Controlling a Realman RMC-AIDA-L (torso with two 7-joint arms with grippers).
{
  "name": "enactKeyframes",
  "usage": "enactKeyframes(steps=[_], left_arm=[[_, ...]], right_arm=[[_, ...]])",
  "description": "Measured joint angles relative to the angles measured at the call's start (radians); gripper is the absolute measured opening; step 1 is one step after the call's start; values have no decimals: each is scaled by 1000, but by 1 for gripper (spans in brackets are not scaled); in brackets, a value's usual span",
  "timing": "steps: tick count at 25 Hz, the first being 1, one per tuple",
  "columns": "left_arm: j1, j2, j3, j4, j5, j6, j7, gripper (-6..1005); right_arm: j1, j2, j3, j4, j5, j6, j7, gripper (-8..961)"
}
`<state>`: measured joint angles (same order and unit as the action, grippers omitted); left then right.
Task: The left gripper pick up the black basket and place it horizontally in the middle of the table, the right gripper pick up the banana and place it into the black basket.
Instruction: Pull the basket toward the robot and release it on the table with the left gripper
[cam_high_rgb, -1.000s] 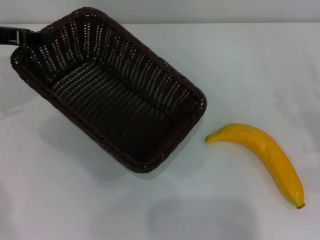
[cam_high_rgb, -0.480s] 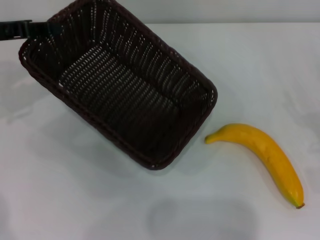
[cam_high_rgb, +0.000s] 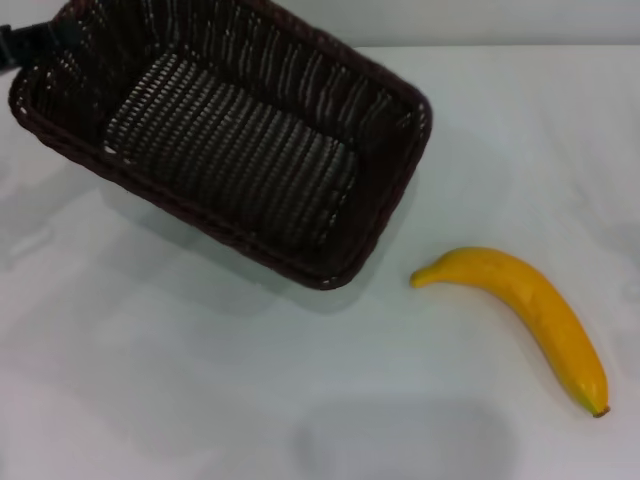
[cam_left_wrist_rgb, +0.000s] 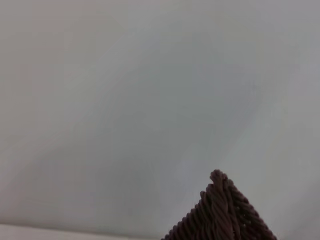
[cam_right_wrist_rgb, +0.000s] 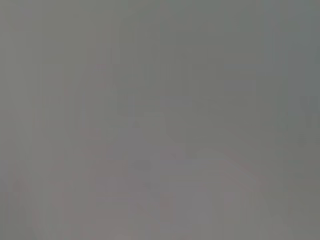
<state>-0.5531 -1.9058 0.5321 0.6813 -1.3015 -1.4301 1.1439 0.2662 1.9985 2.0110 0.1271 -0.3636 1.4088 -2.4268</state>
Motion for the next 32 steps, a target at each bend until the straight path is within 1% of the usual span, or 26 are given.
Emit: enactKeyframes(steps=[3,5,6,7,9,12,14,16,20,28,31,32], left_arm=[[29,-30,0,0,-56,13,14,189],[54,-64,0,0,-100,43,36,189],[62,-75,0,0,-113,54,44,189],[75,-93,0,0,-132,71,55,189],[92,-121,0,-3,-162,98,76,189],[107,-155,0,-11,-192,117,97,189],[112,-170,1,-29,-204,119,109,189],[112,-174,3,-72,-232,120,133,190],[111,-173,3,-187,-310,121,216,190],[121,-174,2,-298,-370,129,289,190],[122,-175,2,-333,-388,123,310,190],[122,-175,2,-333,-388,123,310,190]], right_arm=[[4,0,5,0,0,-3,-3,856],[6,0,13,0,0,-3,-13,856],[6,0,17,0,0,-4,-18,856],[7,0,21,0,0,-4,-22,856],[8,0,28,3,0,-7,-25,856],[10,-1,35,14,0,-23,-26,855],[15,-2,38,17,0,-35,-32,855],[22,-4,39,19,0,-47,-44,855],[37,-8,39,26,0,-73,-53,856],[60,-22,38,28,0,-105,-67,856],[74,-31,40,28,1,-115,-67,855],[74,-31,40,28,1,-115,-67,855]])
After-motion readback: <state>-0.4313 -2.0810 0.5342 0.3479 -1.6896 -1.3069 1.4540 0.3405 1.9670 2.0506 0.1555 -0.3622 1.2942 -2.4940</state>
